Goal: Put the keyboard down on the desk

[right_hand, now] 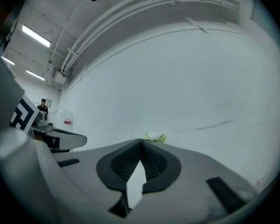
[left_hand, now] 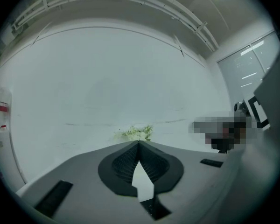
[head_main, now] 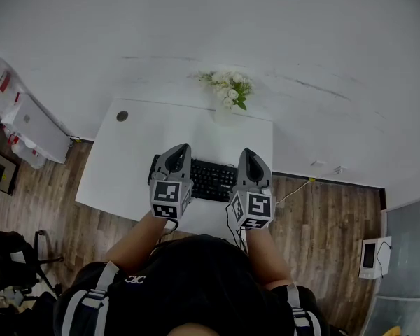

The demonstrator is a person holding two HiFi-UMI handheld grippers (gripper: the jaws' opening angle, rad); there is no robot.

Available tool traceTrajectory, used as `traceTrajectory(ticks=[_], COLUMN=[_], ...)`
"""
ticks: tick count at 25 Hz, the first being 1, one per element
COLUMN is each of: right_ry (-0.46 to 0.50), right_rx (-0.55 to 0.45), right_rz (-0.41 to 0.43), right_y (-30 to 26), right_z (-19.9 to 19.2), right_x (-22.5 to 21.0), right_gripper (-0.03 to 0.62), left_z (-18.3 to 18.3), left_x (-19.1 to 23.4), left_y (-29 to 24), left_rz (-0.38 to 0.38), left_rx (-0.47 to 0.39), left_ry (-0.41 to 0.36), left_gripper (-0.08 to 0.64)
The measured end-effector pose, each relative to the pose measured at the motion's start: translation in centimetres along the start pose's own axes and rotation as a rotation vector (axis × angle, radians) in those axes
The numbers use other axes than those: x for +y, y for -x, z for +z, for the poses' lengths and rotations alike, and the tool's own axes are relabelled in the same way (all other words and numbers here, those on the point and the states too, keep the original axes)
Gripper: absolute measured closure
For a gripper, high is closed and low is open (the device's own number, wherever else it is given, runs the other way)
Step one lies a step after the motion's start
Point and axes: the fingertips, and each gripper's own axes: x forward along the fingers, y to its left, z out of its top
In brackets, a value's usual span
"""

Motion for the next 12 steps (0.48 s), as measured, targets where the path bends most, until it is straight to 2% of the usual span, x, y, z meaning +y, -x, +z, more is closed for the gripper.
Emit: traceTrajectory(ticks=[12], right_ry=[-0.008], right_rx=[0.021], right_rz=[-0.004], right_y=[0.15], right_z=[-0.80], right_x=[0.28], right_gripper=[0.591], left_z=[-0.80], left_x=[0.46], left_y=[0.28], left_rz=[0.002], left_rx=[0.024], left_ry=[0.017], left_gripper=[0.558])
